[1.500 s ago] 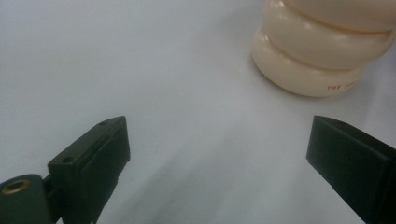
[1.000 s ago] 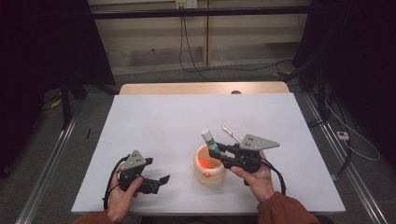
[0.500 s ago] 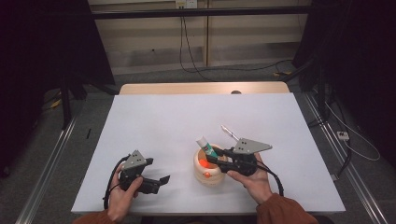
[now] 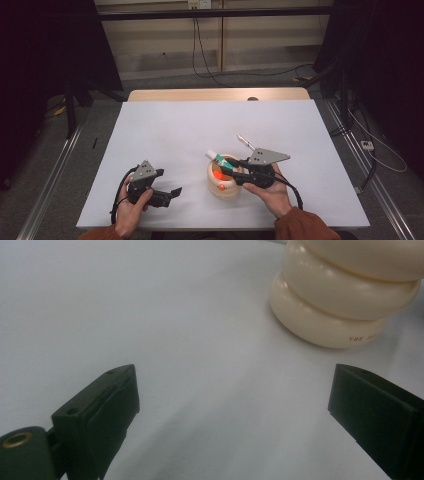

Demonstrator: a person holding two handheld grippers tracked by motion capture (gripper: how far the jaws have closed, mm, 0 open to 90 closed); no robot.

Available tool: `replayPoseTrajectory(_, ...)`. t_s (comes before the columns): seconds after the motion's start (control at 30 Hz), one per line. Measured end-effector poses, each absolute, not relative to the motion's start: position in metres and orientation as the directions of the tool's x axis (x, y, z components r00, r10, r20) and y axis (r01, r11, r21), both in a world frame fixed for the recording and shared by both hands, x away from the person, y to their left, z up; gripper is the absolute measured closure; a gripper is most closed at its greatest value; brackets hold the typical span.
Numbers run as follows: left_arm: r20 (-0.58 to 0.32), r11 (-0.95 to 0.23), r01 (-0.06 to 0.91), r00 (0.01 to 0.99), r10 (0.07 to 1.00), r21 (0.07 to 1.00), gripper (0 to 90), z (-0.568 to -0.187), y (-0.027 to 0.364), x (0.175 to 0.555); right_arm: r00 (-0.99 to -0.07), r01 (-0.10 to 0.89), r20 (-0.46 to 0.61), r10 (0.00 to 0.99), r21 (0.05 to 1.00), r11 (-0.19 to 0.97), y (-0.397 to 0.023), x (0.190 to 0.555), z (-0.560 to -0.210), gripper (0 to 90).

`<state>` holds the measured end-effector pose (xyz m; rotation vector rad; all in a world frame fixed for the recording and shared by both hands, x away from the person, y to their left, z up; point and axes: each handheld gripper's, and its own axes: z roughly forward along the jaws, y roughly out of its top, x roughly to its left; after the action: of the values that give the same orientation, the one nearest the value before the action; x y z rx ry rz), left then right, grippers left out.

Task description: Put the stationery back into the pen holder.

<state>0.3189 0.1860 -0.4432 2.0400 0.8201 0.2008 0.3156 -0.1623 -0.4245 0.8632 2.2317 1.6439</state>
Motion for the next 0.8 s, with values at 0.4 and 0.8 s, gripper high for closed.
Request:
replayPoseTrajectory(0.4, -0.163, -0.376, 0.474, 0.766, 0.622, 0.796, 6.0, -0.443, 0.187, 0.32, -0.782, 0.289, 0.147, 0.606, 0.947, 0.143, -0.169, 0.315, -0.413, 33.0)
replayPoseTrajectory(0.8, -0.168, -0.365, 0.472, 0.766, 0.621, 0.803, 6.2, -0.442, 0.189, 0.319, -0.711, 0.329, 0.194, 0.676, 0.941, 0.076, -0.198, 0.32, -0.401, 14.9)
